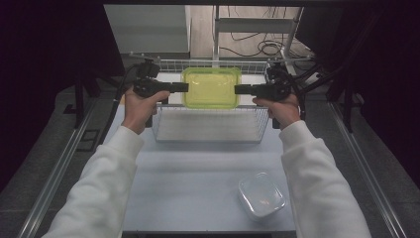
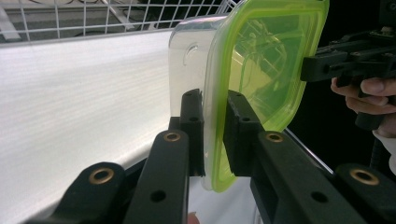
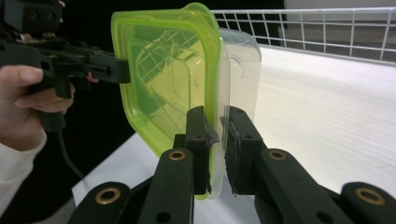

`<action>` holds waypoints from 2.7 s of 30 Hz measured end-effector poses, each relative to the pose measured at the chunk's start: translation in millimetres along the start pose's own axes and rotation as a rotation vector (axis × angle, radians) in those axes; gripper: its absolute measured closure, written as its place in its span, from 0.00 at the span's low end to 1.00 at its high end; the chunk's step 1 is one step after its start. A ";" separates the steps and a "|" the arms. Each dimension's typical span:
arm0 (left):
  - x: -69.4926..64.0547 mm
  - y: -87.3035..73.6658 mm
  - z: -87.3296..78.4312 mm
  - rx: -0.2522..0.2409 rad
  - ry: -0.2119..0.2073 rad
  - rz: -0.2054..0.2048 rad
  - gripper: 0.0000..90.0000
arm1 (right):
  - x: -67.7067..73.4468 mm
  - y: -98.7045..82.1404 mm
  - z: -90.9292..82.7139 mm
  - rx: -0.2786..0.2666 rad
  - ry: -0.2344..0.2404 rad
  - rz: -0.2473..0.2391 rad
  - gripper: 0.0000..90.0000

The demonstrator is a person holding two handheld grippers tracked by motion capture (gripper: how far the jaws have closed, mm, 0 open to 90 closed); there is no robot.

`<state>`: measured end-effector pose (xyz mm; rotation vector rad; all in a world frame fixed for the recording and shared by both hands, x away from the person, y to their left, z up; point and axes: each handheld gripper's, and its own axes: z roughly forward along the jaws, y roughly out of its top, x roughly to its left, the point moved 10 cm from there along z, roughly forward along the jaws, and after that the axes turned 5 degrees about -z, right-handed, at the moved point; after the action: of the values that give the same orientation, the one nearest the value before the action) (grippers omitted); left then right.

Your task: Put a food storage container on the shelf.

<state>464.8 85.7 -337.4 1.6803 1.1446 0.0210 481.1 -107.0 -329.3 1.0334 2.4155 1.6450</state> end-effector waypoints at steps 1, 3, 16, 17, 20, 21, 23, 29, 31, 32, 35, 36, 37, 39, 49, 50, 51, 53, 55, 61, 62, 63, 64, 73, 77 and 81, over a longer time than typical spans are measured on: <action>2.0 1.6 1.7 0.007 0.002 0.004 0.89 | -2.6 1.0 0.5 0.001 0.003 0.004 0.89; 5.1 4.5 5.7 0.020 0.001 -0.007 0.89 | -7.2 3.1 2.1 0.002 0.000 0.011 0.89; 24.9 12.5 24.4 0.075 -0.031 -0.090 0.89 | -30.7 4.9 16.2 0.029 0.009 0.127 0.89; 26.2 12.3 25.7 0.081 -0.029 -0.097 0.89 | -31.9 4.7 17.2 0.029 0.010 0.134 0.89; 31.5 9.8 31.2 0.106 -0.020 -0.116 0.89 | -36.0 3.0 20.4 0.042 0.005 0.158 0.89; 33.1 9.2 33.0 0.112 -0.019 -0.125 0.89 | -37.4 2.4 21.7 0.048 0.003 0.167 0.89; 36.0 8.6 36.1 0.118 -0.018 -0.140 0.89 | -40.0 1.5 24.0 0.058 -0.002 0.186 0.89; 42.3 14.9 39.7 0.112 -0.039 -0.199 0.89 | -48.4 1.7 30.9 0.047 -0.006 0.255 0.88; 45.5 17.0 41.7 0.119 -0.049 -0.232 0.89 | -51.6 3.0 33.0 0.033 -0.010 0.293 0.88; 47.0 18.3 43.1 0.118 -0.055 -0.254 0.89 | -53.5 3.8 34.5 0.024 -0.016 0.303 0.87; 51.5 22.1 47.8 0.122 -0.057 -0.293 0.88 | -57.7 4.5 37.9 0.018 -0.040 0.340 0.86; 53.2 22.9 49.2 0.127 -0.056 -0.301 0.88 | -59.0 4.8 39.1 0.017 -0.047 0.356 0.86; 54.9 23.7 50.8 0.129 -0.055 -0.314 0.87 | -60.5 5.0 40.4 0.016 -0.053 0.372 0.86; 58.2 24.7 53.8 0.130 -0.056 -0.336 0.87 | -63.4 5.7 43.0 0.010 -0.061 0.405 0.85; 67.8 25.0 63.9 0.106 -0.051 -0.369 0.81 | -74.6 5.3 54.6 0.005 -0.100 0.460 0.80; 67.9 25.1 64.3 0.098 -0.053 -0.370 0.81 | -74.8 5.3 54.6 0.004 -0.099 0.467 0.80; 68.3 24.8 64.1 0.097 -0.043 -0.364 0.80 | -75.2 5.1 54.7 0.004 -0.099 0.464 0.80; 69.8 24.7 64.3 0.088 -0.006 -0.354 0.75 | -74.0 5.0 55.0 0.007 -0.106 0.448 0.78; 71.8 24.0 64.6 0.080 0.022 -0.344 0.65 | -75.0 4.5 54.4 0.009 -0.142 0.409 0.70; 66.0 26.3 63.3 0.038 0.021 -0.298 0.39 | -72.0 8.7 50.3 -0.050 -0.156 0.370 0.51; 65.0 27.6 61.7 0.027 0.025 -0.288 0.37 | -70.3 9.6 49.2 -0.058 -0.166 0.356 0.47; 64.3 28.9 59.8 0.015 0.028 -0.279 0.36 | -68.7 10.4 47.8 -0.069 -0.179 0.341 0.44; 63.5 30.0 57.6 0.005 0.031 -0.269 0.34 | -65.7 11.4 46.4 -0.084 -0.182 0.338 0.42; 47.1 26.1 40.3 -0.010 0.080 -0.125 0.28 | -55.9 14.0 23.0 -0.150 -0.245 0.273 0.29; 37.5 21.6 29.8 -0.028 0.075 -0.097 0.26 | -50.4 7.3 14.4 -0.115 -0.254 0.196 0.28; 34.5 11.0 15.1 -0.028 0.072 -0.066 0.25 | -43.3 -1.6 3.7 -0.079 -0.254 0.131 0.28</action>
<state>498.5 98.3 -352.9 1.6270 1.2479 0.0563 515.3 -127.8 -346.1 1.3220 2.1469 1.5234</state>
